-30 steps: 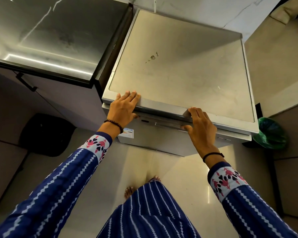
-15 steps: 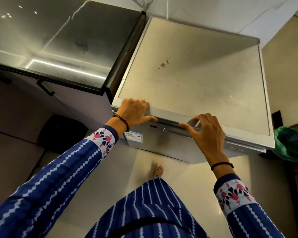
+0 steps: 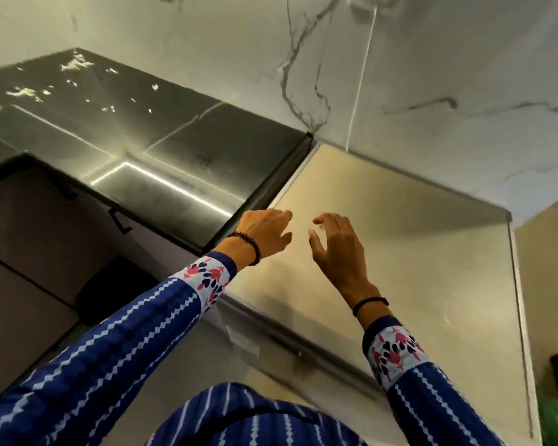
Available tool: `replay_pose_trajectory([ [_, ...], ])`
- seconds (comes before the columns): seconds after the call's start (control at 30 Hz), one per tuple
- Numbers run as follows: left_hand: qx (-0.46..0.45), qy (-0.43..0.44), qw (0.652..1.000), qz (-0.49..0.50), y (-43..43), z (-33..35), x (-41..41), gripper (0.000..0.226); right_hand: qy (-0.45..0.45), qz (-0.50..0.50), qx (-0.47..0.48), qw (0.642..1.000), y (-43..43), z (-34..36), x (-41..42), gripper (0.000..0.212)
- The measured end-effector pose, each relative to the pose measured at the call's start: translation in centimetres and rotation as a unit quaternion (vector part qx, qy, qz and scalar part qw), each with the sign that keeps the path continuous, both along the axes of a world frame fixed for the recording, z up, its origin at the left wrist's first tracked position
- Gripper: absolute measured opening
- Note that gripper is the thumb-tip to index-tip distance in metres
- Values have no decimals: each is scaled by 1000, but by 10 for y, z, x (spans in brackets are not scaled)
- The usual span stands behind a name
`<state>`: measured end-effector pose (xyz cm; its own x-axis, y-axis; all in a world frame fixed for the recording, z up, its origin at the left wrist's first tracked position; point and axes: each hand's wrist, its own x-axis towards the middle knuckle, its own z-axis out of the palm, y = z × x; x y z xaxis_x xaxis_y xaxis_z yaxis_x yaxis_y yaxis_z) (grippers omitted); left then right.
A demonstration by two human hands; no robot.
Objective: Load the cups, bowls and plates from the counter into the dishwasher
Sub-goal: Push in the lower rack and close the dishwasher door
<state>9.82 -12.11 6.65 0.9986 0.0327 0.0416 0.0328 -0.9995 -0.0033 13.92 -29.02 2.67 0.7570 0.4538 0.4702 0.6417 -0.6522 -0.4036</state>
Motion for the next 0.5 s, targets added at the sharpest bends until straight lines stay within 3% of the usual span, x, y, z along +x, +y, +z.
replay_pose_trajectory([
  [0.2,-37,-95,994,46,38,59,58,27,-93,39,3,995,41,65,91,23],
  [0.5,-35,-174,984,-6,95,130,162,37,-155,45,29,986,117,135,197,25],
])
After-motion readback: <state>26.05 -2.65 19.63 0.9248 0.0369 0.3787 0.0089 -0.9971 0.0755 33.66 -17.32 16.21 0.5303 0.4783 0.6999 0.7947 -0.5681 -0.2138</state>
